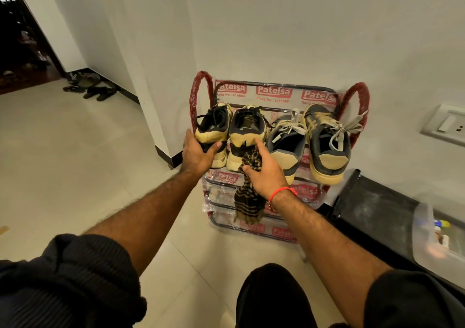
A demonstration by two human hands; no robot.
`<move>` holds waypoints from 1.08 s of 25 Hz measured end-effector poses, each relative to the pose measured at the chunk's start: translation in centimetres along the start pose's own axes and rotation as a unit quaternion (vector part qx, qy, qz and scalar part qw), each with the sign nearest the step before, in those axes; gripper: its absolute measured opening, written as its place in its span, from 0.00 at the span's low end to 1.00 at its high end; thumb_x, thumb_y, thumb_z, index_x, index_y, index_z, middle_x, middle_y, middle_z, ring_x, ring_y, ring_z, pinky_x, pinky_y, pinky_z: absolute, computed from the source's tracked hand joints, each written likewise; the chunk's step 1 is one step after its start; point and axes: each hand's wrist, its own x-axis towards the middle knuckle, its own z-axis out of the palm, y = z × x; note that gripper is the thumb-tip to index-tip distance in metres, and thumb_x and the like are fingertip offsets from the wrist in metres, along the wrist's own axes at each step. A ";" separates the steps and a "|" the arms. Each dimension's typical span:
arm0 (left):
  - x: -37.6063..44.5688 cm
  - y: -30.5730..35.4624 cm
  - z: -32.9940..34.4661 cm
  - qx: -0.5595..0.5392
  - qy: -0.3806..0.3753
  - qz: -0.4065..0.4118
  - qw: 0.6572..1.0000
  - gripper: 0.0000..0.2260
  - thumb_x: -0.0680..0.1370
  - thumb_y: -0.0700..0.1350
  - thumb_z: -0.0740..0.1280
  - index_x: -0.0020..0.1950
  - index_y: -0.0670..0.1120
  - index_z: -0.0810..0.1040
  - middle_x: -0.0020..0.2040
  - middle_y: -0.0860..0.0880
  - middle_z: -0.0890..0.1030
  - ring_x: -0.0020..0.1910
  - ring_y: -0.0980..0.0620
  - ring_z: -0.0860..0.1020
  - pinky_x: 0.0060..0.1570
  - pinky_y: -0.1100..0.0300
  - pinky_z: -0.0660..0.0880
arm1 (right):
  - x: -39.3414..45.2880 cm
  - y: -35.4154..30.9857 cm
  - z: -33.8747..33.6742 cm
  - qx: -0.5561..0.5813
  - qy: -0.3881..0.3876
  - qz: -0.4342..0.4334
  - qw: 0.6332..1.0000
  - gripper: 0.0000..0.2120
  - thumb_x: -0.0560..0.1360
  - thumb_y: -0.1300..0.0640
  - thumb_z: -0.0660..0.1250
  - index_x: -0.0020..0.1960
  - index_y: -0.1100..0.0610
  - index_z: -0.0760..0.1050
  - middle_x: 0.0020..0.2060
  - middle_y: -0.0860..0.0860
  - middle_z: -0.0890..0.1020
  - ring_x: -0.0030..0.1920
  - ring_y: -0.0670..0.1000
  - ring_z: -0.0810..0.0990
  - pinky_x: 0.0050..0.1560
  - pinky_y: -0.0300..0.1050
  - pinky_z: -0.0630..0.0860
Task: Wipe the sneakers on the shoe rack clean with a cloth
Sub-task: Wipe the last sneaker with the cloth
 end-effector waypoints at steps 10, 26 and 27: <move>-14.7 7.0 6.9 0.028 0.026 0.163 0.986 0.19 0.82 0.61 0.54 0.61 0.52 0.75 0.62 0.49 0.74 0.61 0.50 0.68 0.64 0.45 0.68 | -4.6 0.9 -8.9 0.189 0.121 -0.038 0.974 0.18 0.80 0.56 0.67 0.69 0.53 0.74 0.62 0.47 0.79 0.61 0.41 0.77 0.67 0.42 0.73; -28.0 18.6 22.1 -0.254 -0.311 -0.027 0.915 0.08 0.82 0.54 0.66 0.53 0.53 0.83 0.49 0.55 0.85 0.51 0.57 0.83 0.47 0.65 0.79 | -18.9 15.3 -28.2 0.285 0.221 0.171 0.917 0.12 0.75 0.51 0.72 0.56 0.56 0.83 0.49 0.54 0.87 0.54 0.55 0.84 0.57 0.51 0.80; -28.2 18.0 22.5 -0.227 -0.317 -0.002 0.921 0.09 0.82 0.54 0.67 0.54 0.52 0.84 0.50 0.54 0.85 0.53 0.56 0.83 0.49 0.65 0.79 | -19.7 16.2 -28.2 0.288 0.210 0.184 0.916 0.11 0.76 0.52 0.72 0.55 0.56 0.83 0.48 0.54 0.87 0.53 0.55 0.85 0.57 0.51 0.80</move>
